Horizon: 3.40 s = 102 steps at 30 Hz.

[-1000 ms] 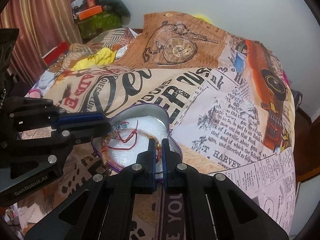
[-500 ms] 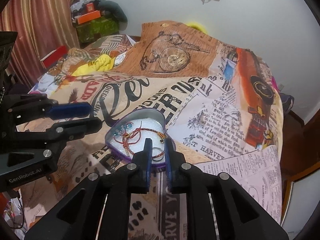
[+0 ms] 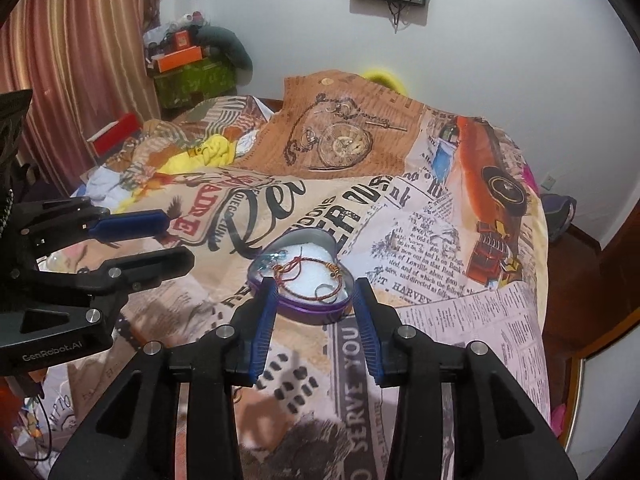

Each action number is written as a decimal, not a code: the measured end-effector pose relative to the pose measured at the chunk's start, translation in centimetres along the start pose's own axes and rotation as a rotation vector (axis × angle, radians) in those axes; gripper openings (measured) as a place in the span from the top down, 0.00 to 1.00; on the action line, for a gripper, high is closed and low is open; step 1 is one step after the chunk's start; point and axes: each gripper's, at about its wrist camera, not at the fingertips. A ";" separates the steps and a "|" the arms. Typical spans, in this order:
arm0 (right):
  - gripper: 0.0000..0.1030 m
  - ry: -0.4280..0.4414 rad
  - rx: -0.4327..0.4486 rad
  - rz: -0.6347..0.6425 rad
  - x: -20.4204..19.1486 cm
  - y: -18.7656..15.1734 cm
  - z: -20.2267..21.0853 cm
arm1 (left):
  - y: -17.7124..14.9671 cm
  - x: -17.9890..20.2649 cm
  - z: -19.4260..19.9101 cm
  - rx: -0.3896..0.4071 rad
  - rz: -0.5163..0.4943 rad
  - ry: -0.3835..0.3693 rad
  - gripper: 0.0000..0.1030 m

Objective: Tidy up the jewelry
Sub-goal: 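Move both tools to the rings and grasp the red-stone ring with the right tool, then grasp a gold ring with the left tool while the right tool holds the red-stone ring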

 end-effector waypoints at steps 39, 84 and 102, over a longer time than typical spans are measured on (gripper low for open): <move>0.90 0.204 -0.182 -0.093 -2.9 -6.8 -4.7 | -8.1 0.4 -1.8 -0.180 0.024 -0.045 0.59; 0.90 0.111 0.016 -0.198 2.3 -6.7 1.6 | -6.2 4.6 -4.3 -0.202 0.010 -0.172 0.97; 0.90 0.118 0.000 -0.207 2.5 -6.9 0.9 | -6.7 5.9 -5.6 -0.224 -0.012 -0.180 0.82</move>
Point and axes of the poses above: each gripper's, at about its wrist camera, not at the fingertips, and z roughly against the way its jaws point, x to its right, y to its top, and after that the axes turned 10 degrees about y, right-handed
